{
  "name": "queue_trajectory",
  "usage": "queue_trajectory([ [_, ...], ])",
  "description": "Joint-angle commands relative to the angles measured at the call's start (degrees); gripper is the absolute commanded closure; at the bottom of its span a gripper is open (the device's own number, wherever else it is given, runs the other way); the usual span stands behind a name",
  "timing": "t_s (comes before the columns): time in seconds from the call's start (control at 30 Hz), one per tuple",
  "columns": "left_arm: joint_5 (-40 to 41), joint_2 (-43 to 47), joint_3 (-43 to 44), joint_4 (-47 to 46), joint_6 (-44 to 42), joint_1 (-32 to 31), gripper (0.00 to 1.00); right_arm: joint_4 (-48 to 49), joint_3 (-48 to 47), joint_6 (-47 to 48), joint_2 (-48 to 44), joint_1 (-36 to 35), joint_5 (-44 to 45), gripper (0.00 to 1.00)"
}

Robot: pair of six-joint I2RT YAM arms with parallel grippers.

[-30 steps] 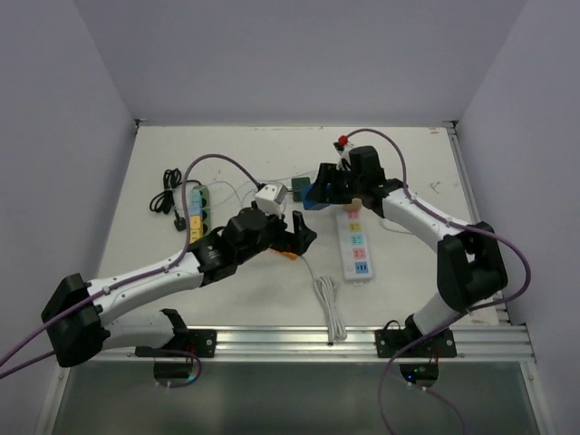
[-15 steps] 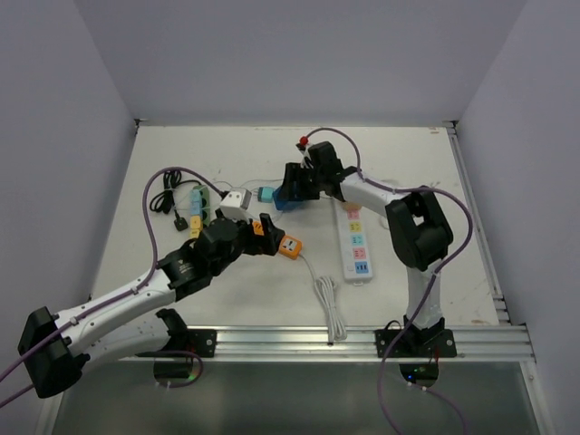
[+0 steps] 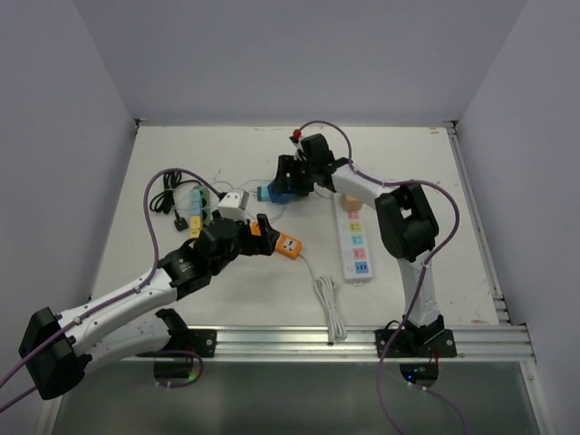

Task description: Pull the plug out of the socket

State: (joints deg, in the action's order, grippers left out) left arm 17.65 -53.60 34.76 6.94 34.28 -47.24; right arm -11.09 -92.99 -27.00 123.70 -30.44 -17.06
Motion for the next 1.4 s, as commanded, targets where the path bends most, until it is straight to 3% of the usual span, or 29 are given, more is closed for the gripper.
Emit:
queue_trajectory([
  [0.0,0.0,-0.5,0.0,-0.7,-1.0,0.7,0.0,-2.0,-4.7,1.3,-0.8,0.0,0.1,0.3],
  [0.27,-2.7,-2.4,0.4,-0.3,-0.9,0.9,0.0,-8.5,-7.5,4.0,-4.7,1.5,1.2,0.19],
  [0.37,-2.8,-2.9,0.4,-0.7,-0.9,0.9,0.0,-11.2,-8.3,5.6,-6.5,2.1,0.9,0.19],
  [0.63,-5.7,-8.0,-0.1,-6.0,-0.4,1.1,0.0,-12.7,-1.2,8.2,-22.5,7.3,1.7,0.2],
  [0.87,-11.3,-16.3,0.8,-15.9,0.8,1.4,0.0,-18.7,10.6,14.6,-33.2,10.0,16.9,0.14],
  [1.13,-20.6,-25.8,6.4,-23.5,2.7,1.0,0.0,-17.6,18.2,15.3,-32.4,10.4,24.6,0.1],
  [1.37,-19.6,-31.5,11.5,-23.8,2.3,-2.2,0.01,-16.2,17.8,15.1,-26.4,11.4,24.4,0.1],
])
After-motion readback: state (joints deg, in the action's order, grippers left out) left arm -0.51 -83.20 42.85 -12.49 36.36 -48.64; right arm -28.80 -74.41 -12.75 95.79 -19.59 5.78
